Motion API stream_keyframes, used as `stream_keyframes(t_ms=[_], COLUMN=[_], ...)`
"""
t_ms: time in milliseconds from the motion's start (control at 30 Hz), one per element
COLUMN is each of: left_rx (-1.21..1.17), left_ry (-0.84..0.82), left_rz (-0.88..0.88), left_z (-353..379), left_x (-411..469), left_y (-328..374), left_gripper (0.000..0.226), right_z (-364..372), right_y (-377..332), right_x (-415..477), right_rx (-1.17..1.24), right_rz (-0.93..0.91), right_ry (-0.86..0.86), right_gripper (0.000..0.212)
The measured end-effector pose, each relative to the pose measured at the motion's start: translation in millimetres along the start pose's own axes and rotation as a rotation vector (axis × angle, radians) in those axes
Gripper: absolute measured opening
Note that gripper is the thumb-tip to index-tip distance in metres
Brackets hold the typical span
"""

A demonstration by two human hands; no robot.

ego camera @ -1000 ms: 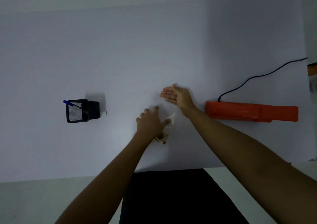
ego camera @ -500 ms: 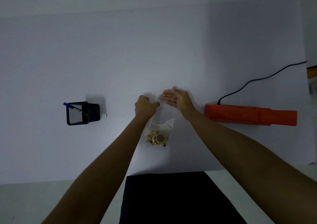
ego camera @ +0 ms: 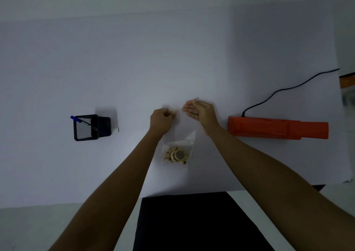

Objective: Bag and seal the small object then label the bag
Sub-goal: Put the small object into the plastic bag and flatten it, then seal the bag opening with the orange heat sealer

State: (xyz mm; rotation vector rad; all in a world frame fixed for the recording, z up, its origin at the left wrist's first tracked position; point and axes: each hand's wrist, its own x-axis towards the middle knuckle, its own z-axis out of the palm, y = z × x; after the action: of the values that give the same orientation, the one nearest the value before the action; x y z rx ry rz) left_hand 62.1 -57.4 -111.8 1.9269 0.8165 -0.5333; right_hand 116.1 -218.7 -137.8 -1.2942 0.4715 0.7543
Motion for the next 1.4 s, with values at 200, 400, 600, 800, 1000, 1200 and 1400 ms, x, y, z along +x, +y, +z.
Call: stream_keyframes(t_ms=[200, 400, 600, 800, 1000, 1200, 1400], left_rx=[-0.384, -0.494, -0.531, -0.523, -0.519, -0.523, -0.514], left_ry=[-0.114, -0.131, -0.158, -0.221, -0.276, -0.338, -0.369], left_rz=[0.009, -0.012, 0.044, 0.070, 0.076, 0.053, -0.004], left_z=[-14, -32, -53, -71, -67, -39, 15], left_x=[-35, -63, -84, -99, -117, -136, -146], left_y=[-2, -12, -15, -17, -14, 0, 18], left_gripper=[0.022, 0.025, 0.022, 0.019, 0.020, 0.023, 0.023], right_z=[-16, 9, 33, 42, 41, 12, -44], right_y=[6, 14, 25, 22, 24, 21, 17], right_x=[-26, -74, -115, -143, -175, -200, -215], right_rx=[0.108, -0.028, -0.123, -0.142, -0.093, -0.073, -0.003], right_rz=[-0.054, 0.070, -0.043, -0.122, -0.189, -0.178, -0.103], right_ry=[0.145, -0.025, -0.033, 0.062, 0.134, 0.199, 0.193], right_gripper=[0.022, 0.060, 0.037, 0.022, 0.024, 0.024, 0.027])
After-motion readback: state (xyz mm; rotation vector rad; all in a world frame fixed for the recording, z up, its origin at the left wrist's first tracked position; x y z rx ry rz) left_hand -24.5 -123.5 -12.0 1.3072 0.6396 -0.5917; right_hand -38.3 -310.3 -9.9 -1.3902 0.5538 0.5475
